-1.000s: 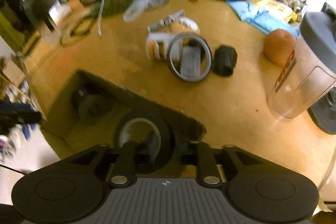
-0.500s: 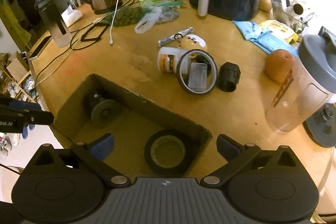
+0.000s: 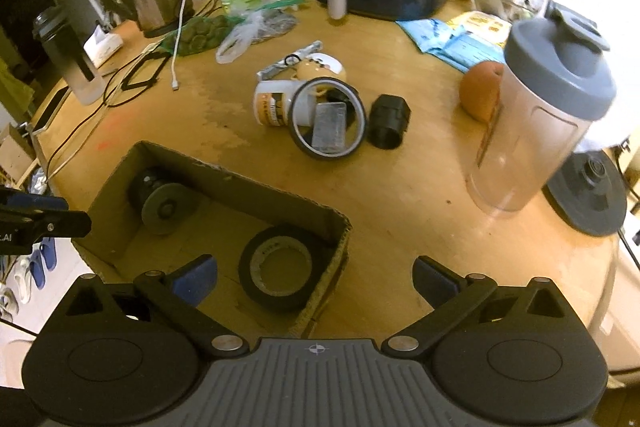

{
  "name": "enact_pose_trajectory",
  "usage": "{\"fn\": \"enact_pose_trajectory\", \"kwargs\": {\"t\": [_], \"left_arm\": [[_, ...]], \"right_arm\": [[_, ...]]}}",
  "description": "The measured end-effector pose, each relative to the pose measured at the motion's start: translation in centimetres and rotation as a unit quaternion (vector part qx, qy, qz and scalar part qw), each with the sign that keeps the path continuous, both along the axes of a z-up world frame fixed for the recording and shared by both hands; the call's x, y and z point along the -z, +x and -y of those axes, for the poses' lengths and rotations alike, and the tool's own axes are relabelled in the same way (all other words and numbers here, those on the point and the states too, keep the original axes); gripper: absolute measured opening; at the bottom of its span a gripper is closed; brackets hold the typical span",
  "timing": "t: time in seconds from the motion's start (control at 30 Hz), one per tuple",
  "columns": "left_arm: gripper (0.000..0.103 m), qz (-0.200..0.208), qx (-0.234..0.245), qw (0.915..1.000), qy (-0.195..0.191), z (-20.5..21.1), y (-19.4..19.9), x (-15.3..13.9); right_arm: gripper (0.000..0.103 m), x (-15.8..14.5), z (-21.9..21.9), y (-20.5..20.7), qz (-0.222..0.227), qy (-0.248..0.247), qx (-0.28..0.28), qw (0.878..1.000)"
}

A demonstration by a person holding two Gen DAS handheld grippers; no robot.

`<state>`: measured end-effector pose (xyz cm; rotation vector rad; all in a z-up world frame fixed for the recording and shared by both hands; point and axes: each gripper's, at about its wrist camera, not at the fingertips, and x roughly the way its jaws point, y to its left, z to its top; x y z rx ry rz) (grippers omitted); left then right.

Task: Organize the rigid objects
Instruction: 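Lower the black cap into the box with the left gripper while the right releases the tape inside, then move the right gripper to the black rubber cap and grasp it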

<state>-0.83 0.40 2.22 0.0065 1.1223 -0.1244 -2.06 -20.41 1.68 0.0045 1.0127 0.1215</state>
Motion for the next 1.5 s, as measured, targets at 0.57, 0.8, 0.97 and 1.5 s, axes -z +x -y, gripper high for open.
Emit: {"fn": "enact_pose_trajectory", "kwargs": {"t": [0.57,0.8,0.97,1.5], "left_arm": [[0.04,-0.013,0.031,0.9994,0.0,-0.5,2.6,0.7],[0.04,-0.017,0.045,0.9988,-0.005,-0.7,4.0,1.0],[0.04,-0.021,0.054,0.9983,-0.008,-0.7,5.0,1.2],[0.04,-0.023,0.041,0.9988,-0.012,-2.8,7.1,1.0]], "right_arm": [[0.103,0.7,0.9,1.6,-0.007,0.0,0.055,0.998],[0.103,0.8,1.5,3.0,0.003,-0.003,0.074,0.997],[0.101,0.8,1.8,4.5,0.01,-0.01,0.083,0.996],[0.073,1.5,2.4,9.7,0.025,-0.022,0.086,0.996]]}}
